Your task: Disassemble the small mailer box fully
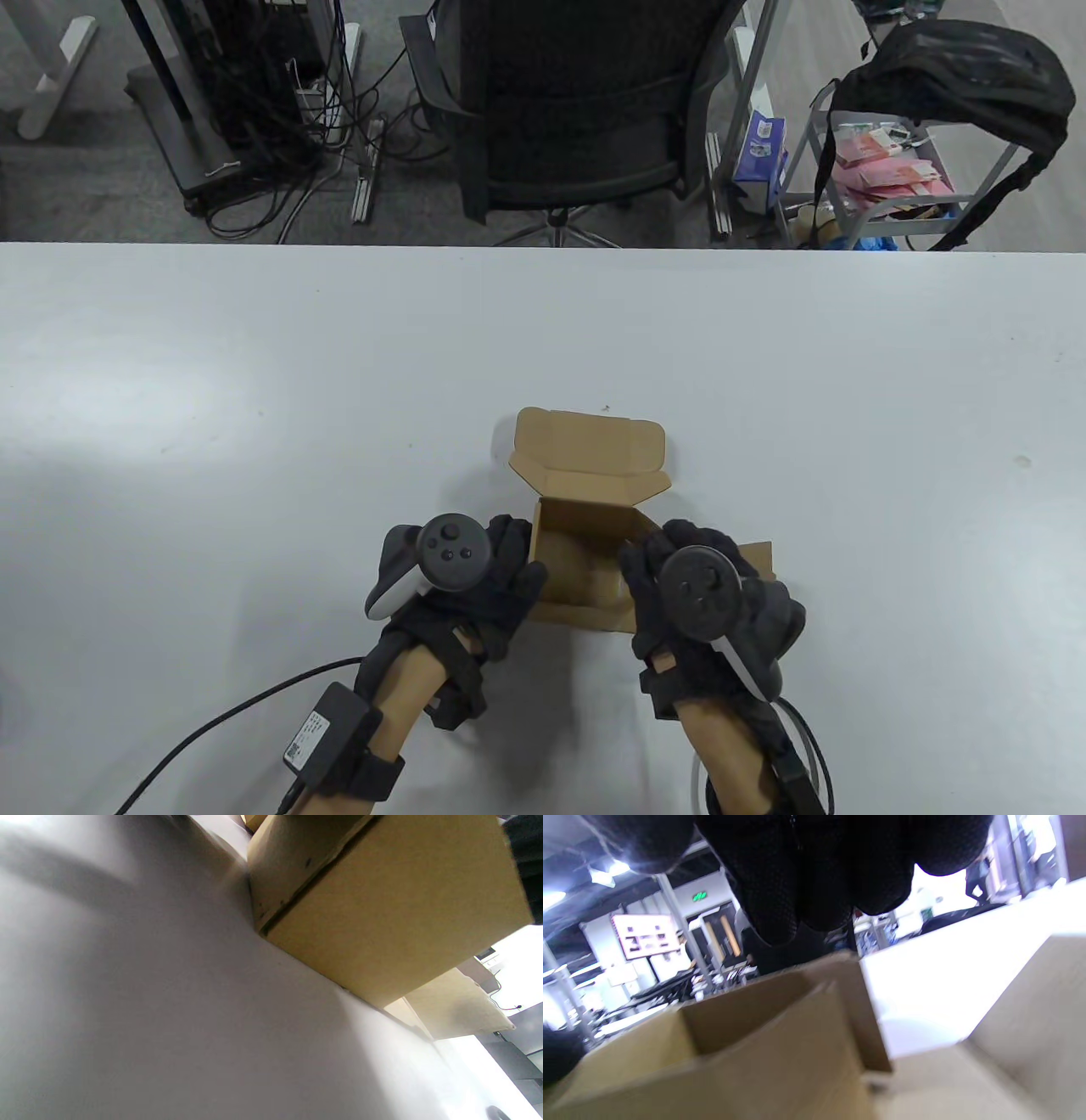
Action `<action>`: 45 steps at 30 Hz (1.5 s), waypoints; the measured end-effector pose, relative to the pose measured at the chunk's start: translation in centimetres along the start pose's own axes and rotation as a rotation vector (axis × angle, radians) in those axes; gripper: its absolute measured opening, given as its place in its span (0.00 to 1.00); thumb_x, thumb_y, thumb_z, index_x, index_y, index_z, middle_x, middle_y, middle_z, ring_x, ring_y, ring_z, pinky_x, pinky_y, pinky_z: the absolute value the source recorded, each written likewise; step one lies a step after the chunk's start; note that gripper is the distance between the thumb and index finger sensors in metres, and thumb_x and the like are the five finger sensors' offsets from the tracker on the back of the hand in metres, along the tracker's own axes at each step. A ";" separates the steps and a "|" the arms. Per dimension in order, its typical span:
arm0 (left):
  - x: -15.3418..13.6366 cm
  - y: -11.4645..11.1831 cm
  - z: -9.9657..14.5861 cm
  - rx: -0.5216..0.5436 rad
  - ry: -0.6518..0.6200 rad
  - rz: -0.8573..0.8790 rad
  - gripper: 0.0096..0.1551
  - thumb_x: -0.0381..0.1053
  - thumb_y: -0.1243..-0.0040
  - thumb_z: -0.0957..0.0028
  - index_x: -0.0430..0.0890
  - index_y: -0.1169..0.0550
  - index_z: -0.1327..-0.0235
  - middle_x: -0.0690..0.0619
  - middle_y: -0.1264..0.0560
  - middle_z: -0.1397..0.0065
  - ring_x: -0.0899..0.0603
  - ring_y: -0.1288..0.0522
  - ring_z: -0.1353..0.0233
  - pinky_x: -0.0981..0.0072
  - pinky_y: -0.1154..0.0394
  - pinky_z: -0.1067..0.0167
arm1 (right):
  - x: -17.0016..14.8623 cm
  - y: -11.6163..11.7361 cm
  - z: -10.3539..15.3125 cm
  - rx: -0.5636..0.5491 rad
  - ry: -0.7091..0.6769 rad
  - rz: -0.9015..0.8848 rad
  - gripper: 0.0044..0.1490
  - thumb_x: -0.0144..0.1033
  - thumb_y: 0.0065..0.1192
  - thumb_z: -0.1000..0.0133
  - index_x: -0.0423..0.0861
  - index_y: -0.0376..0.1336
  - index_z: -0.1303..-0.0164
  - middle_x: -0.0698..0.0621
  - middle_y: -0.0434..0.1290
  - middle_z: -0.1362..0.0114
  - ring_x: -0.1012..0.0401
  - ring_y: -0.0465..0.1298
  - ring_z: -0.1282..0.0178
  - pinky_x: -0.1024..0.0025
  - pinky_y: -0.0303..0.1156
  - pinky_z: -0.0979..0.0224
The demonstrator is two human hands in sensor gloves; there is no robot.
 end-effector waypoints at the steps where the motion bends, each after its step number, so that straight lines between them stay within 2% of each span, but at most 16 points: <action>1: 0.0 0.0 0.0 0.000 0.000 0.000 0.52 0.75 0.69 0.51 0.43 0.52 0.22 0.40 0.57 0.17 0.29 0.53 0.19 0.36 0.51 0.26 | 0.2 0.8 -0.2 0.039 -0.011 0.022 0.36 0.57 0.58 0.55 0.42 0.75 0.51 0.42 0.75 0.35 0.42 0.72 0.36 0.42 0.64 0.34; 5: 0.0 0.0 0.0 0.001 0.002 0.000 0.52 0.75 0.69 0.51 0.43 0.52 0.22 0.40 0.57 0.17 0.29 0.53 0.19 0.36 0.51 0.26 | -0.3 2.7 -0.6 0.143 -0.004 0.075 0.36 0.57 0.58 0.55 0.42 0.77 0.54 0.41 0.78 0.38 0.41 0.74 0.38 0.42 0.66 0.36; 9: 0.0 0.0 0.0 0.002 0.002 0.000 0.52 0.75 0.69 0.51 0.43 0.52 0.22 0.40 0.57 0.17 0.29 0.53 0.19 0.36 0.51 0.26 | -1.8 3.4 -1.1 0.220 0.050 0.043 0.37 0.57 0.58 0.55 0.39 0.78 0.58 0.39 0.80 0.42 0.40 0.76 0.42 0.40 0.67 0.39; 15: 0.1 0.0 0.0 0.004 0.007 0.000 0.52 0.75 0.69 0.51 0.43 0.52 0.22 0.40 0.57 0.17 0.29 0.53 0.19 0.36 0.51 0.26 | -3.7 4.7 -1.5 0.336 0.119 0.023 0.38 0.56 0.56 0.55 0.37 0.79 0.60 0.37 0.80 0.43 0.38 0.75 0.42 0.39 0.66 0.39; 19: 0.1 0.0 0.0 0.004 0.007 0.000 0.52 0.75 0.69 0.51 0.43 0.52 0.22 0.39 0.57 0.17 0.29 0.53 0.19 0.36 0.51 0.26 | -4.3 5.4 -1.5 0.399 0.138 -0.007 0.41 0.57 0.54 0.54 0.35 0.79 0.61 0.36 0.80 0.42 0.37 0.74 0.40 0.37 0.65 0.38; 22: 0.0 -0.1 0.0 0.007 0.011 0.000 0.52 0.75 0.70 0.51 0.43 0.53 0.22 0.40 0.57 0.17 0.29 0.53 0.19 0.36 0.51 0.26 | -4.7 6.2 -1.5 0.453 0.151 -0.018 0.43 0.57 0.52 0.54 0.32 0.79 0.63 0.37 0.77 0.36 0.36 0.70 0.34 0.37 0.62 0.33; 27: 0.0 -0.1 0.0 0.007 0.011 0.000 0.52 0.75 0.70 0.51 0.43 0.53 0.22 0.40 0.57 0.17 0.29 0.53 0.19 0.36 0.51 0.26 | -5.0 6.4 -1.5 0.466 0.165 -0.039 0.44 0.57 0.52 0.54 0.30 0.79 0.63 0.38 0.75 0.34 0.38 0.66 0.28 0.38 0.60 0.30; 29: 0.0 -0.1 0.0 0.007 0.011 -0.001 0.52 0.75 0.70 0.51 0.43 0.53 0.22 0.40 0.57 0.17 0.29 0.53 0.19 0.36 0.51 0.26 | -5.0 6.4 -1.5 0.467 0.166 -0.039 0.44 0.57 0.51 0.54 0.30 0.78 0.62 0.38 0.75 0.34 0.38 0.65 0.27 0.37 0.60 0.30; 32: 0.0 -0.1 0.0 0.007 0.011 -0.004 0.52 0.75 0.69 0.51 0.42 0.53 0.22 0.39 0.57 0.17 0.29 0.53 0.19 0.36 0.51 0.26 | -5.1 6.4 -1.4 0.460 0.170 -0.041 0.43 0.58 0.51 0.54 0.36 0.73 0.47 0.40 0.69 0.27 0.38 0.63 0.25 0.37 0.60 0.30; 34: 0.1 0.0 0.0 0.015 0.012 -0.010 0.52 0.75 0.69 0.51 0.42 0.52 0.22 0.39 0.56 0.17 0.29 0.52 0.19 0.36 0.51 0.26 | -5.3 6.6 -1.5 0.473 0.175 -0.053 0.44 0.59 0.50 0.54 0.38 0.70 0.43 0.41 0.66 0.25 0.37 0.60 0.24 0.38 0.60 0.30; 39: 1.1 0.7 0.5 0.176 0.045 -0.071 0.50 0.73 0.62 0.50 0.39 0.42 0.25 0.36 0.46 0.19 0.28 0.41 0.23 0.33 0.41 0.31 | -5.9 7.3 -1.6 0.528 0.184 -0.128 0.44 0.59 0.49 0.54 0.38 0.67 0.40 0.41 0.61 0.24 0.39 0.53 0.23 0.39 0.59 0.28; 45: 1.9 1.2 1.2 0.343 0.106 -0.144 0.47 0.72 0.54 0.51 0.39 0.29 0.33 0.37 0.32 0.25 0.29 0.29 0.29 0.35 0.31 0.37 | -5.9 7.3 -1.5 0.541 0.175 -0.134 0.45 0.59 0.48 0.54 0.38 0.67 0.40 0.41 0.60 0.25 0.40 0.52 0.23 0.40 0.58 0.28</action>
Point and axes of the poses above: the tracker on the back of each hand, its own x axis roughly to the thumb side, its own z axis roughly from the fingertips to the wrist, y = z × x, the point moved 4 cm from there along -z, roughly from the wrist to the fingertips
